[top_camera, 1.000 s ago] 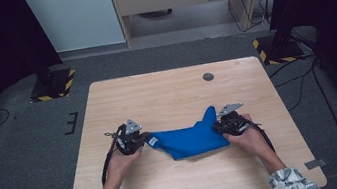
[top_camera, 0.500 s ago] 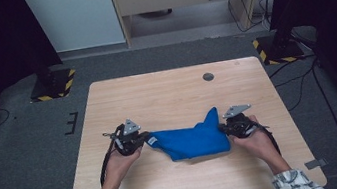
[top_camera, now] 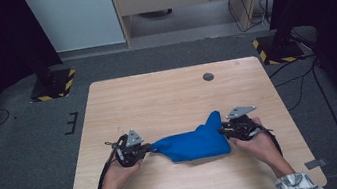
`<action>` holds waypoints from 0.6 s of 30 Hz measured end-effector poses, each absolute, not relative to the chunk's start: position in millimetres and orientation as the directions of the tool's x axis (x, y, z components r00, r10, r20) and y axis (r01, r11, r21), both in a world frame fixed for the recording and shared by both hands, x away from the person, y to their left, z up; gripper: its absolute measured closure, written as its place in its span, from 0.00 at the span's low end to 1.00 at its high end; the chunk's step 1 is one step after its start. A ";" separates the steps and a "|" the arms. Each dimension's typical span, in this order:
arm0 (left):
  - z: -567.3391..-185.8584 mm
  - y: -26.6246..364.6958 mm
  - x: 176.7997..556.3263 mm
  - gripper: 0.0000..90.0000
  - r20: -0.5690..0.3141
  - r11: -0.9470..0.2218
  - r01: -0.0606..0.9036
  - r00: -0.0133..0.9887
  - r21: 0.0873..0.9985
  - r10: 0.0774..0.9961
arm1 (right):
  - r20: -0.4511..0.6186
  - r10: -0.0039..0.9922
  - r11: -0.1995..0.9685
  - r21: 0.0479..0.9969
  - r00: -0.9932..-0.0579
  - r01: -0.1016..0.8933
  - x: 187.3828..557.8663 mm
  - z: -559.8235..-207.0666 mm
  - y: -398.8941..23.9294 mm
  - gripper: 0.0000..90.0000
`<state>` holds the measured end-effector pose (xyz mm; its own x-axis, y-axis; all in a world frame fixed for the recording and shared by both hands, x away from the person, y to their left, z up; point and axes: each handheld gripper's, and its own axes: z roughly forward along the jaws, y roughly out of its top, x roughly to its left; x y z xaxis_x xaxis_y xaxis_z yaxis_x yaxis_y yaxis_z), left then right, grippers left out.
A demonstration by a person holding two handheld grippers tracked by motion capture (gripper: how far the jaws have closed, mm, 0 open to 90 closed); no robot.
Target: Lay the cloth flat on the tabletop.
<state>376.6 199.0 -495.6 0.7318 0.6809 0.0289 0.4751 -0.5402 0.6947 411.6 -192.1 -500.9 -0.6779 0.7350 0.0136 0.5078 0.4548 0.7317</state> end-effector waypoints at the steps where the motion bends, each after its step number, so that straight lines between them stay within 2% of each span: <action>1: -496.2 200.4 376.3 0.97 0.029 -0.540 0.476 0.730 0.694 0.682 | 0.007 0.736 0.461 0.727 -0.676 0.509 414.9 -504.0 -189.4 0.68; 5: -498.1 207.3 376.9 0.97 0.031 -0.541 0.484 0.725 0.688 0.688 | 0.012 0.733 0.469 0.715 -0.681 0.518 424.6 -510.8 -181.1 0.61; 9: -501.0 210.2 379.7 0.97 0.022 -0.534 0.497 0.718 0.684 0.696 | 0.018 0.725 0.480 0.704 -0.689 0.524 427.2 -515.1 -176.6 0.60; 13: -503.6 208.7 381.6 0.97 0.028 -0.542 0.498 0.718 0.677 0.695 | 0.025 0.718 0.488 0.694 -0.695 0.529 429.7 -519.3 -172.7 0.64; 16: -505.7 208.0 383.4 0.97 0.027 -0.541 0.502 0.715 0.675 0.699 | 0.034 0.711 0.497 0.683 -0.702 0.536 430.3 -521.0 -169.9 0.72; 18: -507.2 208.4 384.8 0.97 0.025 -0.539 0.507 0.712 0.673 0.701 | 0.035 0.705 0.504 0.678 -0.709 0.535 430.0 -520.5 -169.4 0.82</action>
